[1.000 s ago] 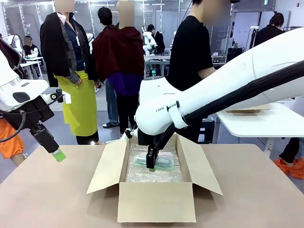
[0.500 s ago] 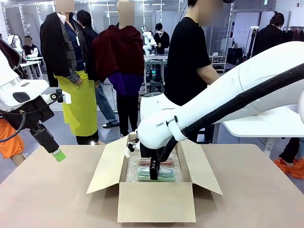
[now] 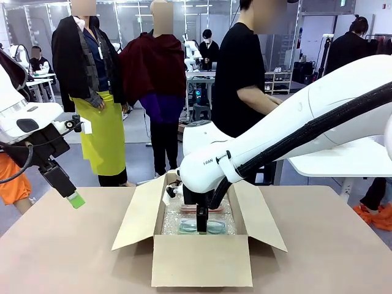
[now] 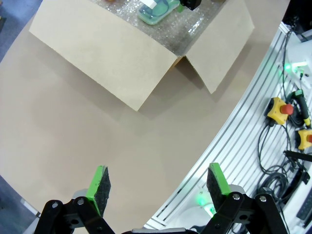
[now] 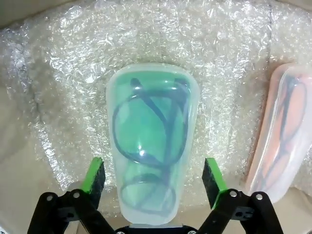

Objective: Pack the glasses set securely to prepare it for shipping.
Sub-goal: Put the Glasses case from the right side of the table into the Package Box, then position the Package Box on the left side of the table.

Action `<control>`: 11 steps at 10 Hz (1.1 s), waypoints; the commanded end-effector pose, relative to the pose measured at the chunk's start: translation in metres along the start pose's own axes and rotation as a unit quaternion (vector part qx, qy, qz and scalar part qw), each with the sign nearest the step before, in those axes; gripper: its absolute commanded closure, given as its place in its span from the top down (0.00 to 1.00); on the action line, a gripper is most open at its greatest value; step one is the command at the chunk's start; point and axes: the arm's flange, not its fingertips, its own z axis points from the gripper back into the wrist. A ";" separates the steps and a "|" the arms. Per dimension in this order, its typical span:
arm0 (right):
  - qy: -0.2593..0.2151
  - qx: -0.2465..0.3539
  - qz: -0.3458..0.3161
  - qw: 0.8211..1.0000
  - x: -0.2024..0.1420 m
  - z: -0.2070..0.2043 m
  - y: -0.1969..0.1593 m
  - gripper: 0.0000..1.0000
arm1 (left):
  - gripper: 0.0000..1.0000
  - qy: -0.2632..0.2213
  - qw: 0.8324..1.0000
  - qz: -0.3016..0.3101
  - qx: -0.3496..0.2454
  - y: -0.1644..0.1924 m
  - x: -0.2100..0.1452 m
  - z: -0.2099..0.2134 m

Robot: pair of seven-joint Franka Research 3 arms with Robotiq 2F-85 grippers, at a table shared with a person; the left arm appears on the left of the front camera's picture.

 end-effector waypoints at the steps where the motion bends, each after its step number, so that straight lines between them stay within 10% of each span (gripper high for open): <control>1: -0.005 -0.013 0.006 1.000 -0.006 0.009 0.007 1.00 | 1.00 -0.007 1.000 0.003 -0.004 -0.001 0.000 0.001; 11: -0.003 -0.006 -0.001 1.000 -0.001 0.008 -0.001 1.00 | 1.00 -0.007 1.000 0.003 -0.004 -0.001 0.000 0.001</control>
